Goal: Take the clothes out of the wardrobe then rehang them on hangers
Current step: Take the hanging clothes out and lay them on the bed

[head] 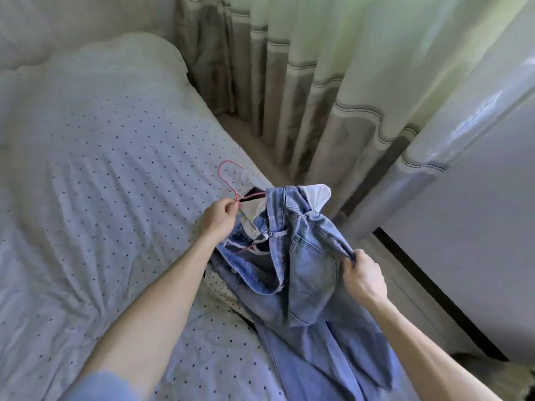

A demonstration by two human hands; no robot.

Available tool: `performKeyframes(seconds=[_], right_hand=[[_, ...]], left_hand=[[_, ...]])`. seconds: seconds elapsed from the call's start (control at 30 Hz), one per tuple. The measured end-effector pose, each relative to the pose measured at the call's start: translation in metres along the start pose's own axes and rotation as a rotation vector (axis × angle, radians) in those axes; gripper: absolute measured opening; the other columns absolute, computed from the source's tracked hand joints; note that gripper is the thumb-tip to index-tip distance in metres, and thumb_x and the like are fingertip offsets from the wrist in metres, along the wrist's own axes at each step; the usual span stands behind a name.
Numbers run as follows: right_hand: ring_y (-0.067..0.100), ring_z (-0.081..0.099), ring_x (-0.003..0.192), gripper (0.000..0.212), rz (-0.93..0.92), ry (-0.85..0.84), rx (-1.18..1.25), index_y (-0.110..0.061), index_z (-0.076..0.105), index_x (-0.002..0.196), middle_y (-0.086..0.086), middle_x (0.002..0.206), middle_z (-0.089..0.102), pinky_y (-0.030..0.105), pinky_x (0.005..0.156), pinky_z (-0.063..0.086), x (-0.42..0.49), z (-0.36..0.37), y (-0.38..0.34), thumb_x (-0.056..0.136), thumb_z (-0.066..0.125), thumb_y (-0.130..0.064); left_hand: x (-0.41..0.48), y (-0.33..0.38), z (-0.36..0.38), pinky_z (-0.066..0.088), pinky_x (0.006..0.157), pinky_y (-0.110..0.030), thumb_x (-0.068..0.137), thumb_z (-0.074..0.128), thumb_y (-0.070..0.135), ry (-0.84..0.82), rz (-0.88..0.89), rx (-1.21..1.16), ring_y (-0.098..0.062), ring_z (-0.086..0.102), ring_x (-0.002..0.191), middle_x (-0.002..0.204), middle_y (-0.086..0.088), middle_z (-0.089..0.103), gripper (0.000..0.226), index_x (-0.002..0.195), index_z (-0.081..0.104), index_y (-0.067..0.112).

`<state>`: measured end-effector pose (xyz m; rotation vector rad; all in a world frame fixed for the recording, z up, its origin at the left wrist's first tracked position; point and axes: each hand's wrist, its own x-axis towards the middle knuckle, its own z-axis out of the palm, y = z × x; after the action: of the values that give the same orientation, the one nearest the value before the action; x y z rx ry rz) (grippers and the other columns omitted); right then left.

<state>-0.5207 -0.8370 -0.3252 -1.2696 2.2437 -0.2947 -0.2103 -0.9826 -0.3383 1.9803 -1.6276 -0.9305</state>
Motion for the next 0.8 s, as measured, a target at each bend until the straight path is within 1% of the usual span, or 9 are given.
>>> performKeyframes(seconds=[0.17, 0.33, 0.43, 0.47, 0.53, 0.6, 0.67, 0.73, 0.8], right_hand=[[0.037, 0.054, 0.103, 0.029, -0.019, -0.012, -0.121, -0.010, 0.051, 0.098, 0.013, 0.111, 0.061, 0.043, 0.078, 0.046, 0.056, 0.033, -0.032, 0.103, 0.040, -0.036], [0.037, 0.054, 0.099, 0.029, -0.061, -0.032, -0.186, -0.011, 0.051, 0.098, 0.012, 0.107, 0.061, 0.044, 0.077, 0.048, 0.096, 0.077, -0.041, 0.103, 0.041, -0.038], [0.037, 0.055, 0.103, 0.024, -0.102, -0.152, -0.208, -0.013, 0.052, 0.114, 0.013, 0.113, 0.062, 0.044, 0.082, 0.049, 0.104, 0.110, -0.023, 0.101, 0.048, -0.033], [0.037, 0.054, 0.110, 0.032, -0.101, -0.216, -0.240, -0.016, 0.050, 0.127, 0.013, 0.119, 0.061, 0.043, 0.086, 0.049, 0.104, 0.121, -0.014, 0.099, 0.051, -0.031], [0.034, 0.050, 0.121, 0.058, -0.076, -0.340, -0.336, -0.023, 0.032, 0.149, 0.009, 0.131, 0.054, 0.042, 0.093, 0.047, 0.102, 0.137, 0.005, 0.097, 0.054, -0.034], [0.030, 0.046, 0.125, 0.076, -0.080, -0.389, -0.450, -0.029, 0.009, 0.157, 0.002, 0.138, 0.047, 0.042, 0.097, 0.045, 0.096, 0.149, 0.021, 0.096, 0.053, -0.042], [0.028, 0.043, 0.129, 0.081, -0.090, -0.354, -0.500, -0.032, 0.002, 0.158, -0.001, 0.146, 0.041, 0.043, 0.101, 0.043, 0.093, 0.158, 0.028, 0.096, 0.051, -0.047], [0.027, 0.040, 0.133, 0.081, -0.068, -0.309, -0.501, -0.032, 0.003, 0.158, -0.002, 0.150, 0.037, 0.045, 0.104, 0.041, 0.092, 0.164, 0.027, 0.095, 0.051, -0.048], [0.028, 0.039, 0.134, 0.080, -0.055, -0.287, -0.519, -0.032, 0.005, 0.158, 0.000, 0.151, 0.036, 0.045, 0.104, 0.040, 0.093, 0.167, 0.022, 0.095, 0.050, -0.048]], left_hand=[[0.053, -0.057, 0.025, 0.036, 0.066, -0.026, 0.102, 0.050, 0.031, 0.063, -0.045, -0.011, -0.016, 0.056, 0.081, 0.094, 0.007, 0.066, 0.016, 0.096, 0.065, 0.032], [0.106, -0.106, 0.063, 0.051, 0.072, -0.036, 0.104, 0.047, 0.033, 0.037, -0.101, 0.058, -0.028, 0.064, 0.087, 0.104, -0.004, 0.072, 0.026, 0.115, 0.069, 0.023], [0.128, -0.131, 0.091, 0.042, 0.067, -0.034, 0.105, 0.045, 0.024, -0.011, -0.148, 0.113, -0.029, 0.059, 0.082, 0.100, -0.008, 0.067, 0.023, 0.109, 0.066, 0.017], [0.133, -0.140, 0.100, 0.042, 0.068, -0.037, 0.105, 0.043, 0.024, -0.045, -0.189, 0.155, -0.030, 0.058, 0.083, 0.100, -0.010, 0.064, 0.022, 0.108, 0.063, 0.015], [0.139, -0.157, 0.116, 0.046, 0.075, -0.041, 0.106, 0.040, 0.026, -0.128, -0.247, 0.238, -0.036, 0.060, 0.093, 0.106, -0.016, 0.062, 0.026, 0.114, 0.058, 0.009], [0.143, -0.166, 0.128, 0.049, 0.077, -0.044, 0.106, 0.039, 0.028, -0.168, -0.230, 0.313, -0.038, 0.060, 0.099, 0.109, -0.018, 0.062, 0.031, 0.116, 0.058, 0.006], [0.142, -0.168, 0.137, 0.048, 0.069, -0.041, 0.105, 0.041, 0.029, -0.176, -0.183, 0.360, -0.038, 0.060, 0.097, 0.105, -0.016, 0.065, 0.029, 0.104, 0.061, 0.008], [0.139, -0.170, 0.141, 0.043, 0.064, -0.037, 0.103, 0.042, 0.026, -0.184, -0.163, 0.325, -0.036, 0.060, 0.093, 0.100, -0.014, 0.063, 0.023, 0.094, 0.056, 0.011], [0.135, -0.168, 0.137, 0.047, 0.066, -0.039, 0.102, 0.045, 0.031, -0.191, -0.112, 0.355, -0.034, 0.059, 0.093, 0.102, -0.010, 0.062, 0.022, 0.098, 0.056, 0.012]])
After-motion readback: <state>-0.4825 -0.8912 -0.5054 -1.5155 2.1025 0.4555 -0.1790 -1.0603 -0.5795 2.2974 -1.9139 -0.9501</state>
